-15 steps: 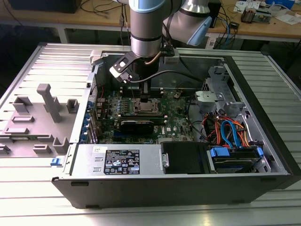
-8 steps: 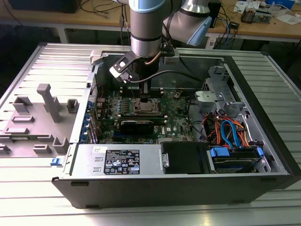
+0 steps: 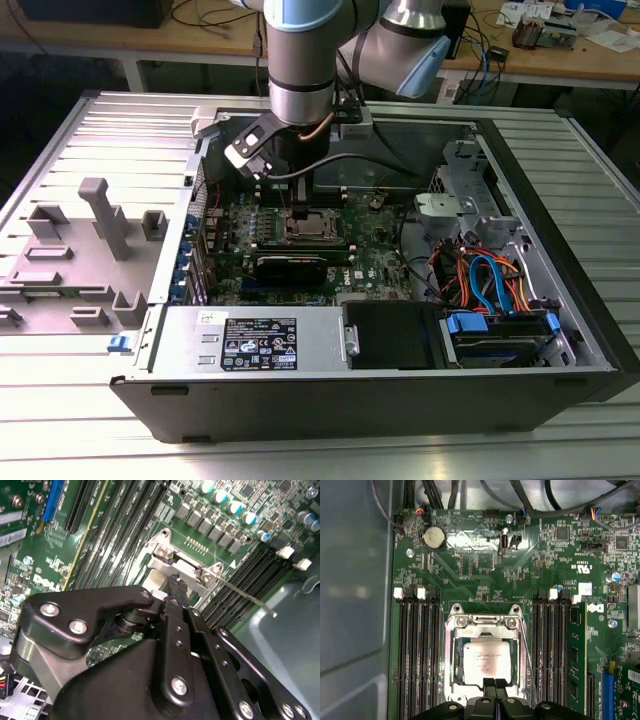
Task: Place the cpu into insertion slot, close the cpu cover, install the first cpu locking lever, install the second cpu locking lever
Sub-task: 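Close the cpu cover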
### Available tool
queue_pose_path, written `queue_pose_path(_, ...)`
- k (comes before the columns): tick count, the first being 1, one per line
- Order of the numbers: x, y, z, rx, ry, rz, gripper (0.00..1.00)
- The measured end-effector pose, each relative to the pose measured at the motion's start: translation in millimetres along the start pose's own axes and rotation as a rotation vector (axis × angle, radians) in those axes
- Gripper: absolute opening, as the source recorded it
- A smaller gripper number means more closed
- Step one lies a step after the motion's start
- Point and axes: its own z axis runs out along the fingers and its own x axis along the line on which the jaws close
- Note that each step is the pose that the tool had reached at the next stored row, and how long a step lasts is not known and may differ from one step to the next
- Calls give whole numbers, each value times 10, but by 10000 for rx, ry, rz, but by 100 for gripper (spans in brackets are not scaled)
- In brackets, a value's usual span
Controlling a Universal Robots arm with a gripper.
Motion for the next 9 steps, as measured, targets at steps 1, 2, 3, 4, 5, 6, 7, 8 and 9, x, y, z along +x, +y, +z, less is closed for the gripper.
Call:
queue_pose_path(1,1,-20,8,-1,2,-8,11)
queue_pose_path(2,2,-45,33,-2,2,-30,11)
queue_pose_path(3,3,-54,59,-2,2,-77,11)
queue_pose_path(4,4,-59,79,-3,3,-137,11)
queue_pose_path(5,6,-63,98,-4,4,-206,11)
queue_pose_path(6,13,-67,126,-7,6,-284,11)
queue_pose_path(7,18,-68,142,-8,6,-302,11)
queue_pose_path(8,22,-68,156,-8,7,-312,11)
queue_pose_path(9,23,-68,166,-8,7,-316,11)
